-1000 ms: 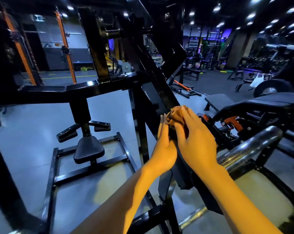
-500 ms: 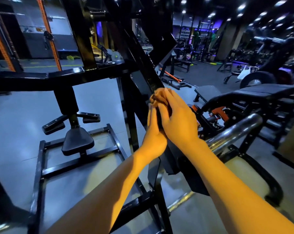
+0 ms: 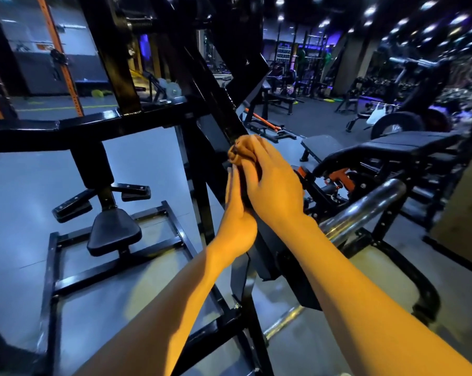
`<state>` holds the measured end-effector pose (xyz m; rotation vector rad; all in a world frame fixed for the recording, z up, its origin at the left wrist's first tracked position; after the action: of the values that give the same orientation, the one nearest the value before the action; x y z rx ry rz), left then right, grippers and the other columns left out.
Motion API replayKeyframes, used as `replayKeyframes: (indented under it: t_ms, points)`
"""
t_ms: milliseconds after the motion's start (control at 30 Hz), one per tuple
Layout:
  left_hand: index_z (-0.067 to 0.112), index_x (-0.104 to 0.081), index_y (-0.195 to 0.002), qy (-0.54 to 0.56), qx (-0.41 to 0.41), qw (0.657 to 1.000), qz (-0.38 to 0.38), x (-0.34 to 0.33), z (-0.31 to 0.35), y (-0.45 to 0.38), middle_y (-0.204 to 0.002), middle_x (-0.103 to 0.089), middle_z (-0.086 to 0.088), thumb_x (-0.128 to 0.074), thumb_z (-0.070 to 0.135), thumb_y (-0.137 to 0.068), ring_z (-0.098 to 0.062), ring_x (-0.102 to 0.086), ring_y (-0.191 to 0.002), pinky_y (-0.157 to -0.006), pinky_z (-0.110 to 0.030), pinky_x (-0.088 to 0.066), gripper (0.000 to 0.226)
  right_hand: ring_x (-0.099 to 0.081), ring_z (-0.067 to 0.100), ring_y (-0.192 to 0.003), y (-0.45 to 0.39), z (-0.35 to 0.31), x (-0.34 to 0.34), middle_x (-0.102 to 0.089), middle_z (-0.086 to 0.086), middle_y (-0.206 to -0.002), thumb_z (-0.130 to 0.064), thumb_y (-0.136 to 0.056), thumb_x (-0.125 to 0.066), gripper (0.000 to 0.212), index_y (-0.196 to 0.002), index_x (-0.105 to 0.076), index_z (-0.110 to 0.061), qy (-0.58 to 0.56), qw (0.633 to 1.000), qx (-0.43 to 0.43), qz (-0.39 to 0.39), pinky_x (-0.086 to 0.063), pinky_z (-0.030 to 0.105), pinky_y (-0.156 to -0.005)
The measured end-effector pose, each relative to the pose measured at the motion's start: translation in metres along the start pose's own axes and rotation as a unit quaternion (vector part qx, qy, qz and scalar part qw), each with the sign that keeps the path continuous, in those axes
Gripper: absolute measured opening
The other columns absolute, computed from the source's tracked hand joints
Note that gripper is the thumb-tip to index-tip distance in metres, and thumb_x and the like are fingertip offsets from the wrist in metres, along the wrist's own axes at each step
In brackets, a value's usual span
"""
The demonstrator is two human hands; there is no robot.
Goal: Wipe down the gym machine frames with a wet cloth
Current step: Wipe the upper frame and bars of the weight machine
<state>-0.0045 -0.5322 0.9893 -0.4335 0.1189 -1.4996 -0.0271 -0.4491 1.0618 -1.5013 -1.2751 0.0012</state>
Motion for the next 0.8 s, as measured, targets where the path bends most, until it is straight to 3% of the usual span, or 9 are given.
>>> replayKeyframes:
  t_ms: [100,200,300,400,467,533,633,733,800]
  points:
    - [0.024,0.008,-0.162,0.027,0.004,1.0,-0.001,-0.001,0.001,-0.002,-0.167,0.008,0.015,-0.046,-0.009,-0.103,0.014,-0.009,-0.144,-0.104,0.005,-0.022,0.087,-0.045,0.024,-0.142,-0.006,-0.003,-0.002,-0.032,-0.006,-0.167,-0.04,-0.111,-0.045,0.054,-0.162,-0.031,-0.028,0.017,1.0,0.003,-0.009,-0.051,0.04,-0.102]
    - [0.027,0.007,-0.163,-0.021,0.021,1.0,-0.01,0.001,-0.009,-0.002,-0.17,0.01,0.01,-0.04,-0.017,-0.098,0.013,-0.004,-0.144,-0.104,0.007,-0.014,0.091,-0.042,0.018,-0.146,0.048,0.018,0.014,-0.029,-0.01,-0.168,-0.04,-0.11,-0.048,0.057,-0.163,-0.03,-0.031,0.033,0.999,-0.014,-0.007,-0.054,0.038,-0.1]
    - [0.033,0.009,-0.161,-0.034,0.014,0.999,0.001,0.003,-0.008,-0.001,-0.169,0.015,0.015,-0.036,-0.011,-0.103,0.007,0.007,-0.149,-0.105,0.007,-0.003,0.085,-0.035,0.008,-0.15,0.108,0.032,0.033,-0.029,-0.014,-0.168,-0.038,-0.108,-0.051,0.058,-0.162,-0.031,-0.032,0.027,0.999,-0.032,0.012,-0.046,0.028,-0.109]
    - [0.038,0.013,-0.16,-0.043,0.008,0.999,0.002,0.003,-0.013,-0.006,-0.169,0.017,0.014,-0.04,-0.01,-0.102,-0.001,0.005,-0.155,-0.125,-0.018,-0.007,0.092,-0.042,0.015,-0.147,0.083,0.028,0.027,-0.035,-0.009,-0.166,-0.036,-0.109,-0.049,0.054,-0.161,-0.036,-0.027,0.033,0.998,-0.042,0.023,-0.049,0.033,-0.107]
    - [0.038,0.016,-0.16,-0.057,0.011,0.998,-0.006,-0.001,-0.016,-0.007,-0.17,0.016,0.012,-0.046,-0.01,-0.1,-0.006,0.0,-0.157,-0.128,-0.035,-0.017,0.099,-0.046,0.022,-0.142,0.043,0.018,0.013,-0.036,-0.007,-0.165,-0.039,-0.111,-0.045,0.052,-0.161,-0.035,-0.028,0.035,0.998,-0.042,0.012,-0.053,0.042,-0.103]
    - [0.029,0.016,-0.161,-0.063,0.008,0.998,-0.014,-0.003,-0.011,-0.005,-0.169,0.017,0.011,-0.049,-0.009,-0.1,-0.002,0.001,-0.155,-0.127,-0.031,-0.017,0.097,-0.044,0.024,-0.144,0.014,0.009,-0.002,-0.031,-0.007,-0.168,-0.044,-0.111,-0.04,0.055,-0.163,-0.029,-0.03,0.031,0.999,-0.031,-0.006,-0.052,0.046,-0.103]
    - [0.027,0.013,-0.161,-0.036,-0.001,0.999,-0.027,0.0,-0.006,-0.005,-0.168,0.001,0.016,-0.046,-0.016,-0.097,0.014,-0.012,-0.147,-0.12,-0.019,-0.028,0.097,-0.042,0.02,-0.145,0.026,0.009,0.005,-0.027,-0.01,-0.169,-0.046,-0.111,-0.04,0.057,-0.164,-0.023,-0.036,0.057,0.998,-0.02,-0.011,-0.055,0.041,-0.097]
    - [0.042,0.015,-0.159,-0.033,0.02,0.999,-0.028,0.0,-0.016,-0.006,-0.169,0.016,0.014,-0.041,-0.018,-0.095,-0.008,0.0,-0.157,-0.128,-0.035,-0.013,0.104,-0.044,0.014,-0.144,0.089,0.021,0.028,-0.029,-0.013,-0.168,-0.043,-0.11,-0.046,0.057,-0.163,-0.027,-0.035,0.072,0.997,-0.022,0.016,-0.057,0.034,-0.093]
    - [0.056,0.017,-0.154,-0.038,0.018,0.999,-0.022,0.0,-0.022,-0.005,-0.169,0.017,0.018,-0.042,-0.016,-0.095,-0.021,-0.007,-0.158,-0.128,-0.046,-0.019,0.11,-0.043,0.012,-0.146,0.128,0.031,0.037,-0.029,-0.012,-0.168,-0.041,-0.109,-0.049,0.058,-0.163,-0.029,-0.032,0.074,0.996,-0.044,0.031,-0.058,0.036,-0.097]
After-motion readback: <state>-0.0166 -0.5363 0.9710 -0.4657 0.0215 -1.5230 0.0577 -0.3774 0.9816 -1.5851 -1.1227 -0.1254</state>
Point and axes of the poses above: each hand's wrist, its own y-axis away from the middle knuckle, its own x-axis out of the back of the hand, z = x × y, the point moved 7 cm from there along -y, towards the middle knuckle
